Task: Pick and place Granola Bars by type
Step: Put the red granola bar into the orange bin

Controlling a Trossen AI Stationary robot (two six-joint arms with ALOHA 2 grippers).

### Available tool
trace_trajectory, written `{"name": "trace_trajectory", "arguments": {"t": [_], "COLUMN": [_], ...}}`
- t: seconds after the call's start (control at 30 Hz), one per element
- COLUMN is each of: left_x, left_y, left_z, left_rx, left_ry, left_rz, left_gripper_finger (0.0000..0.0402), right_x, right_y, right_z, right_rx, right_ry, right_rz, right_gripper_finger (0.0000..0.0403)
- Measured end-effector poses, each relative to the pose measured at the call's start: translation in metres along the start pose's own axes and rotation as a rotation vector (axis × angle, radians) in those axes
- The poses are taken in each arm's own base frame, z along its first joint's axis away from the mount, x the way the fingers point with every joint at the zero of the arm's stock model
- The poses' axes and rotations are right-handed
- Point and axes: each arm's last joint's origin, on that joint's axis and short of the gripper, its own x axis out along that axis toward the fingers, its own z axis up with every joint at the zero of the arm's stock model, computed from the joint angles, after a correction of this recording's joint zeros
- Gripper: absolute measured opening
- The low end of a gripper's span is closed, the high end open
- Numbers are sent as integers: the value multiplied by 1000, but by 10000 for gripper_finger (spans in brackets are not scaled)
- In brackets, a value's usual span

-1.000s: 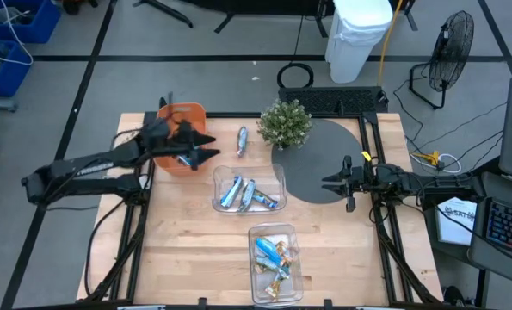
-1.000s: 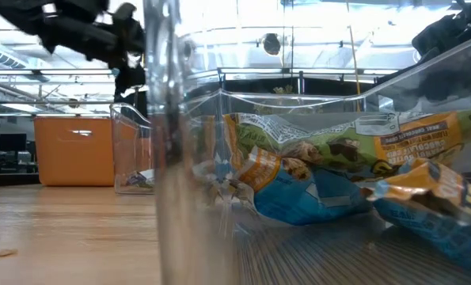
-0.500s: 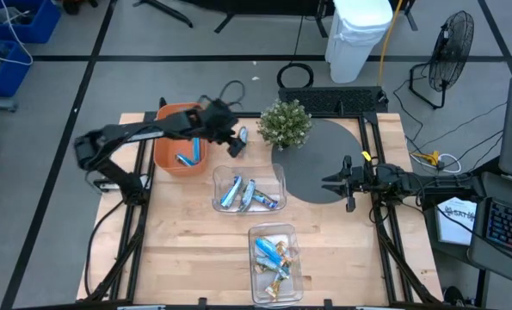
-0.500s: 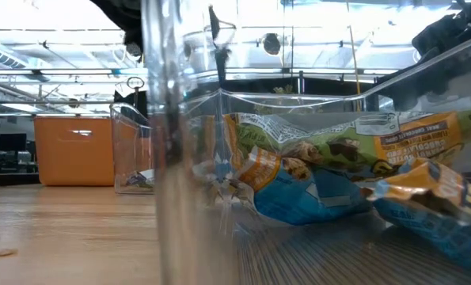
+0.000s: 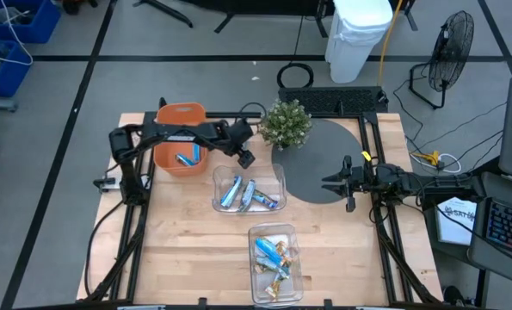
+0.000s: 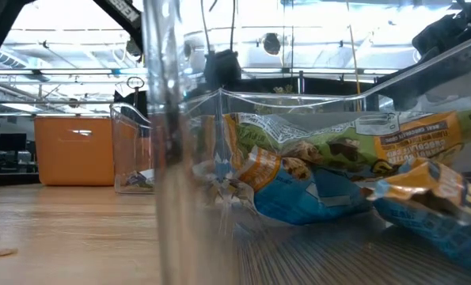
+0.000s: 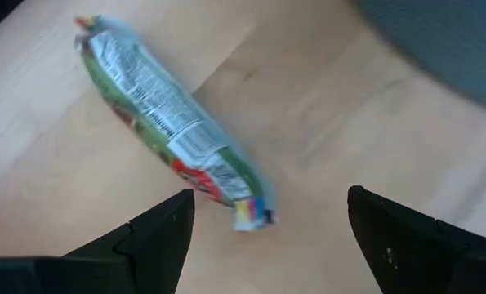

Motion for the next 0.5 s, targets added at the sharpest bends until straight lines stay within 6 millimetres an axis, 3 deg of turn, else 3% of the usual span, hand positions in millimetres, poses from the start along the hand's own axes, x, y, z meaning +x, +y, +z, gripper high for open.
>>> {"name": "trace_trajectory", "arguments": {"t": [0.2, 0.5], "left_x": [16, 21], "left_y": [2, -1], "left_z": [-2, 1], "left_rx": [-22, -30], "left_ry": [-2, -47], "left_rz": [79, 93], "left_gripper_finger": [323, 323], "right_x": [0, 0], "right_y": [0, 0], "right_z": [0, 0], "right_rx": [0, 0], "right_ry": [0, 0], "right_rz": [0, 0], "right_gripper_finger": [89, 89]}}
